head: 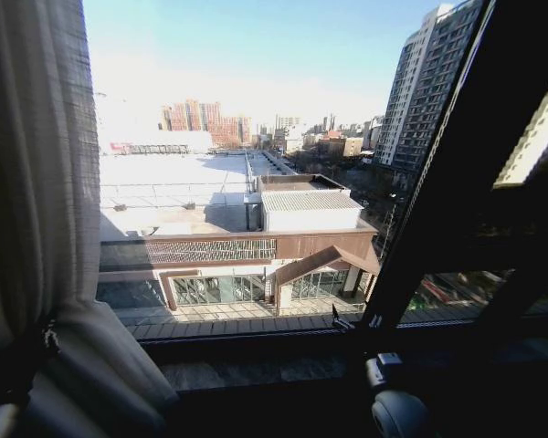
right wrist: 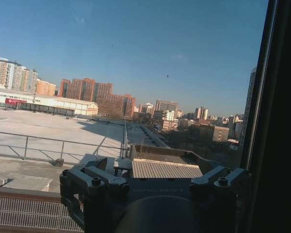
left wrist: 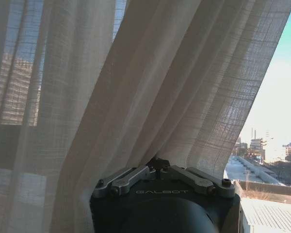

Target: Open the curtains by pulling them apart, changing their state from closed to fully open.

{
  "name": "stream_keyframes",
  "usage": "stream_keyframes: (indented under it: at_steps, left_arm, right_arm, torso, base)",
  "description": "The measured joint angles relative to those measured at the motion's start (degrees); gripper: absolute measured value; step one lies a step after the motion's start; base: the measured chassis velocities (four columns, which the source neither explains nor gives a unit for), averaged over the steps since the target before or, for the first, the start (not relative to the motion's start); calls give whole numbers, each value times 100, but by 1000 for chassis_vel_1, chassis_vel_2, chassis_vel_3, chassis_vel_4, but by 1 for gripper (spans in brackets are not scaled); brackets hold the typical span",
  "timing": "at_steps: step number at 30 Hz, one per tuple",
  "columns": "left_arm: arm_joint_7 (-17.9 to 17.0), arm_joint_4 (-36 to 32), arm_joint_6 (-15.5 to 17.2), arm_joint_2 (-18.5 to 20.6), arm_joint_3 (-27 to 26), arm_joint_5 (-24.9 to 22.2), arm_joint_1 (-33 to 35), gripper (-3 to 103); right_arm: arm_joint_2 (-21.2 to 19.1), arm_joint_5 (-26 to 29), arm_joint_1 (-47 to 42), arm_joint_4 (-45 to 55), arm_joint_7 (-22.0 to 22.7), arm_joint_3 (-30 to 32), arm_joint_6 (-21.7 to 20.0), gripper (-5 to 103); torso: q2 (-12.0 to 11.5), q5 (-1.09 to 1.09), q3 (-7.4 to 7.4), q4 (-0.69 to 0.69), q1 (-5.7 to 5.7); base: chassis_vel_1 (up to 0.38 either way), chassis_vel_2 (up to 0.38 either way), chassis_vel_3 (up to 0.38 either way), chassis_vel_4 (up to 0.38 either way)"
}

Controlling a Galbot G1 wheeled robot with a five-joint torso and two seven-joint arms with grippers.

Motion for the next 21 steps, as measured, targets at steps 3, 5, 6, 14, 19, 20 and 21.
stream_keyframes:
  at_steps: [3,5,6,14,19,20,21]
  left_arm:
    - [-603,307,222,119,-343,-27,-104,0]
    - [-1163,541,321,225,-519,-21,-222,0]
    - [-1245,569,341,243,-539,-18,-240,0]
    - [-1563,277,485,263,-421,160,-264,23]
    - [-725,-204,439,12,-60,317,-74,39]
    - [-461,-307,379,-66,46,380,-25,44]
    - [-461,-307,379,-66,46,380,-25,44]
  right_arm:
    - [18,-5,-13,-1,-16,-13,13,100]
    - [28,-6,-48,-2,-52,-11,37,100]
    - [28,-6,-54,-3,-58,-11,43,100]
    - [71,-44,-92,-43,-93,-42,122,100]
    - [127,-111,-78,-49,-94,-85,127,100]
    - [139,-120,-78,-49,-94,-95,128,100]
    - [139,-120,-78,-49,-94,-95,128,100]
  torso:
    - [0,0,-1,1,0]
    - [0,0,0,1,0]
    - [0,0,0,1,0]
    - [0,0,0,0,0]
    - [0,1,0,0,0]
    - [0,2,0,0,0]
    - [0,2,0,0,0]
  base:
    - [0,0,0,0]
    - [0,0,0,0]
    - [0,0,0,0]
    - [0,0,0,0]
    - [0,0,0,0]
    - [0,0,0,0]
    - [0,0,0,0]
